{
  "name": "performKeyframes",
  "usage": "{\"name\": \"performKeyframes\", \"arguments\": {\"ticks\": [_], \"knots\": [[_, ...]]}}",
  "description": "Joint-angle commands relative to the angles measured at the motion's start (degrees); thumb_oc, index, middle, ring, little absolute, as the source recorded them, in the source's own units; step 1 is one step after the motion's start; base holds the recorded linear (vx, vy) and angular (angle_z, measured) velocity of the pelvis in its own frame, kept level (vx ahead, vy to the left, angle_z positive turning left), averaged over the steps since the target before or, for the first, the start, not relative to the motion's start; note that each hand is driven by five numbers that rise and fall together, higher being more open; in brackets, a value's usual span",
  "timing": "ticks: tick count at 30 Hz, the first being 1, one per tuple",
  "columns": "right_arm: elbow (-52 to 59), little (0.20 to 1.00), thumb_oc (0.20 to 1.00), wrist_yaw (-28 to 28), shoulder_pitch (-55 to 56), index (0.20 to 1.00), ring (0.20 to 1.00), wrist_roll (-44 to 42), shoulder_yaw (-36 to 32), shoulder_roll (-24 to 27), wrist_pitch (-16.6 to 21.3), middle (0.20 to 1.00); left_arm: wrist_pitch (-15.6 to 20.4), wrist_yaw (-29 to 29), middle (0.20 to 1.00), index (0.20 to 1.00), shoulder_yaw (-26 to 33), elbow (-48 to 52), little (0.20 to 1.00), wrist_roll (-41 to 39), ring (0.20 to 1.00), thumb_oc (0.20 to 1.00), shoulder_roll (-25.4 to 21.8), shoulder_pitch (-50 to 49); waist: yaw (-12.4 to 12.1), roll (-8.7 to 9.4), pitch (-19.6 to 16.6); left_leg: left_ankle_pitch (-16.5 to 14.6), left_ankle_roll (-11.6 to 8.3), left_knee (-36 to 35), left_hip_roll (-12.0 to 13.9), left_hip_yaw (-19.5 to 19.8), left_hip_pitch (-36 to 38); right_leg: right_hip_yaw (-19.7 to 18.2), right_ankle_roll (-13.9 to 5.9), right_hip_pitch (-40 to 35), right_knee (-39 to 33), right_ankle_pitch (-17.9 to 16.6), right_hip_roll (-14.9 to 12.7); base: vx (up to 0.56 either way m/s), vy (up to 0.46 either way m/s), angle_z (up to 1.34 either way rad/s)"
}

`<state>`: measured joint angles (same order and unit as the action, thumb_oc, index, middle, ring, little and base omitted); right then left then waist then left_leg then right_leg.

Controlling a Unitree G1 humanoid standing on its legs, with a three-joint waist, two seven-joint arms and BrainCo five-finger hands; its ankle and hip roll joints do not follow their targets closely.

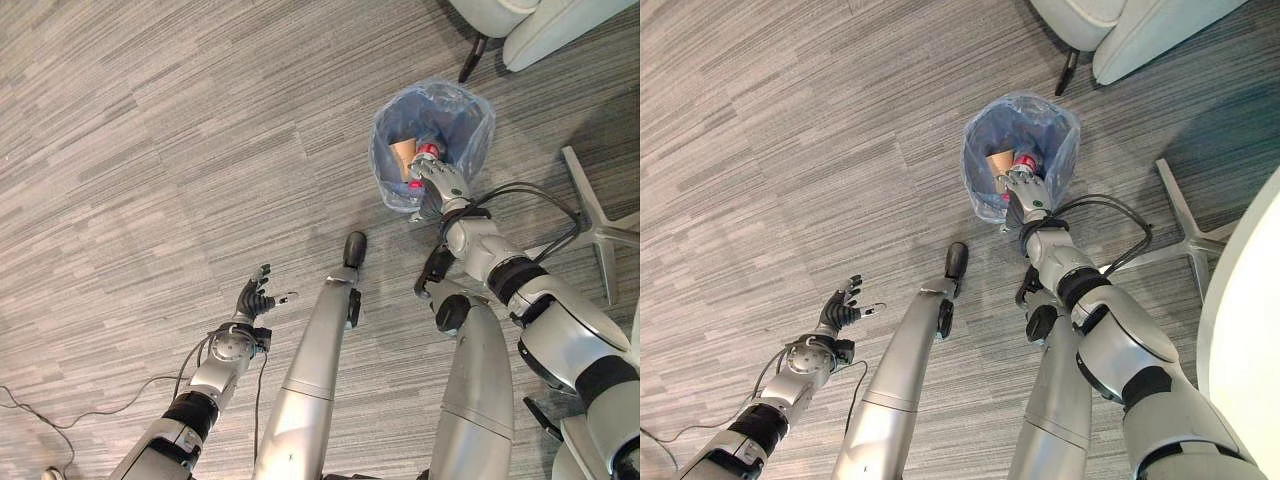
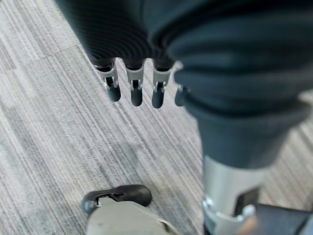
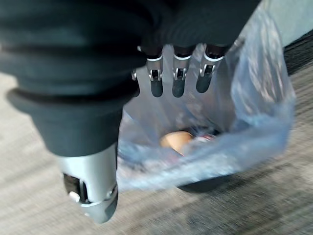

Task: Gather garbage on tea table into small bin, then transfer packed bag to large trash can.

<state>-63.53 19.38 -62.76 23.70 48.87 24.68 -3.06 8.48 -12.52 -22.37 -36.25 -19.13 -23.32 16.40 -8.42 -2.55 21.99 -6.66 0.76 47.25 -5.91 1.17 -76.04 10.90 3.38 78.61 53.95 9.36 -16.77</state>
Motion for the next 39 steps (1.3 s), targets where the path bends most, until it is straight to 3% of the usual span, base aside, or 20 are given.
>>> {"name": "performKeyframes", "arguments": {"ticks": [1,2,3,4,5,12,16,20,28,29,31,33,35,36,39], "knots": [[1.00,1.000,1.000,-0.15,-1.87,1.000,1.000,0.93,1.22,0.44,-0.36,1.000,1.34,-1.04,1.000,1.000,0.93,0.94,1.000,-0.55,1.000,1.000,-2.08,-1.91,-0.80,-1.72,2.98,-1.82,0.45,-2.93,-1.64,-0.26,1.30,-2.48,-3.09,-3.07,0.33,7.86,0.81,0.00,-0.020,0.05],[0.43,1.000,1.000,-0.23,-1.65,1.000,1.000,0.79,1.24,-0.03,-0.36,1.000,1.40,-1.10,1.000,1.000,0.82,0.84,1.000,-0.50,1.000,1.000,-2.00,-1.72,-0.82,-1.74,3.05,-1.85,0.46,-2.85,-1.61,-0.26,1.33,-2.66,-3.04,-3.00,0.45,7.89,0.90,0.00,0.000,0.00],[-0.05,0.473,0.473,-0.49,-0.97,0.473,0.473,0.59,1.18,-0.31,-0.28,0.473,1.42,-1.11,1.000,1.000,0.50,0.71,1.000,-0.37,1.000,1.000,-1.67,-1.47,-0.74,-1.78,3.05,-1.86,0.51,-2.53,-1.64,-0.48,1.15,-2.73,-3.03,-2.73,0.88,7.73,0.97,0.00,0.000,0.00],[-0.06,0.473,0.473,-0.48,-0.97,0.473,0.473,0.58,1.17,-0.31,-0.28,0.473,1.43,-1.12,1.000,1.000,0.49,0.70,1.000,-0.37,1.000,1.000,-1.67,-1.47,-0.75,-1.77,3.04,-1.86,0.51,-2.53,-1.64,-0.49,1.14,-2.74,-3.04,-2.71,0.89,7.73,0.97,0.00,0.000,0.00],[0.37,0.200,0.200,-0.57,-0.64,0.200,0.200,0.24,0.94,-0.29,-0.21,0.200,1.36,-1.14,1.000,1.000,0.41,0.74,1.000,-0.17,1.000,1.000,-1.60,-1.38,-0.68,-1.71,2.99,-1.81,0.50,-2.84,-1.53,-0.55,1.40,-2.70,-3.08,-2.88,0.75,7.63,1.12,0.00,0.000,0.00],[6.38,0.200,0.200,0.04,2.45,0.200,0.200,-3.27,-3.15,1.38,0.85,0.200,0.80,-0.77,1.000,1.000,1.45,0.55,1.000,0.19,1.000,1.000,-0.29,-0.98,0.12,-1.30,2.51,-1.38,0.57,-5.10,-0.66,-0.81,4.52,-2.19,-3.53,-6.05,-1.84,6.31,2.83,-0.05,-0.034,-0.08],[13.00,0.200,0.200,0.72,3.66,0.200,0.200,-4.69,-5.84,1.72,1.46,0.200,0.28,-0.69,1.000,1.000,2.80,0.02,1.000,-0.14,1.000,1.000,0.36,-1.11,0.52,-0.55,2.18,-0.64,0.09,-9.73,0.61,-0.31,9.89,-0.46,-4.52,-11.37,-6.10,5.15,4.14,-0.07,-0.076,-0.08],[29.93,0.200,0.200,-0.58,14.52,0.200,0.200,-14.93,-15.49,-1.89,5.35,0.200,-0.71,-0.07,1.000,1.000,5.80,-0.57,1.000,0.36,1.000,1.000,1.08,-3.32,1.88,1.14,0.96,0.32,-0.68,-18.46,1.74,0.69,23.57,1.69,-5.87,-24.59,-15.41,2.61,5.71,-0.05,-0.103,0.00],[47.50,0.200,0.200,-5.01,26.52,0.200,0.200,-24.74,-21.79,-4.55,9.92,0.200,-1.20,0.88,1.000,1.000,9.33,0.60,1.000,-0.36,1.000,1.000,1.60,-8.02,3.05,2.45,0.06,1.20,-1.37,-27.39,2.63,0.93,40.43,3.26,-6.88,-41.33,-26.05,-0.13,6.81,0.03,-0.031,-0.06],[52.87,0.200,0.200,-7.02,30.81,0.200,0.200,-28.93,-23.46,-6.28,11.56,0.200,-1.31,1.35,1.000,1.000,10.71,1.79,1.000,-0.68,1.000,1.000,1.84,-10.64,3.45,2.76,-0.96,3.34,-1.21,-31.29,2.84,0.39,46.06,4.01,-6.85,-47.28,-31.09,-2.84,7.32,0.00,0.026,-0.10],[52.91,0.200,0.200,-7.03,30.86,0.200,0.200,-28.93,-23.46,-6.27,11.54,0.200,-1.32,1.35,1.000,1.000,10.70,1.82,1.000,-0.68,1.000,1.000,1.84,-10.68,3.45,2.73,-0.79,3.39,-1.22,-31.43,2.86,0.41,46.34,4.04,-6.85,-47.57,-31.23,-2.89,7.35,0.03,0.010,-0.10],[59.03,0.200,0.200,-9.98,35.33,0.200,0.200,-32.37,-24.85,-6.70,12.78,0.200,-1.41,2.23,1.000,1.000,12.43,3.93,1.000,-0.94,1.000,1.000,2.02,-15.08,3.95,3.36,-3.02,3.83,-1.32,-35.91,3.19,-0.10,54.06,4.11,-7.67,-55.91,-37.09,-4.34,8.17,0.10,0.007,-0.10],[60.63,0.200,0.200,-10.67,36.22,0.200,0.200,-33.03,-25.09,-6.51,12.83,0.200,-1.41,2.43,1.000,1.000,12.71,4.67,1.000,-0.85,1.000,1.000,2.10,-16.24,4.04,3.57,-3.66,4.13,-1.47,-37.60,3.42,-0.25,56.29,4.03,-7.99,-58.29,-39.04,-4.81,8.43,0.07,0.022,-0.12],[63.55,0.200,0.200,-13.15,38.59,0.200,0.200,-34.26,-25.49,-6.14,13.02,0.200,-1.68,3.33,1.000,1.000,13.97,5.58,1.000,-0.34,1.000,1.000,1.95,-18.75,4.31,4.12,-6.09,4.52,-1.55,-40.63,3.89,-0.96,60.55,3.94,-8.70,-62.74,-42.70,-5.61,9.10,0.07,0.026,-0.21],[65.19,0.200,0.200,-14.19,39.62,0.200,0.200,-34.10,-26.01,-5.16,12.77,0.200,-1.90,4.07,1.000,1.000,14.62,6.55,1.000,0.02,1.000,1.000,1.94,-20.40,4.51,4.27,-7.83,4.72,-1.56,-42.51,3.99,-1.30,63.32,4.03,-9.09,-65.75,-45.44,-6.24,9.43,0.07,0.058,-0.11]]}}
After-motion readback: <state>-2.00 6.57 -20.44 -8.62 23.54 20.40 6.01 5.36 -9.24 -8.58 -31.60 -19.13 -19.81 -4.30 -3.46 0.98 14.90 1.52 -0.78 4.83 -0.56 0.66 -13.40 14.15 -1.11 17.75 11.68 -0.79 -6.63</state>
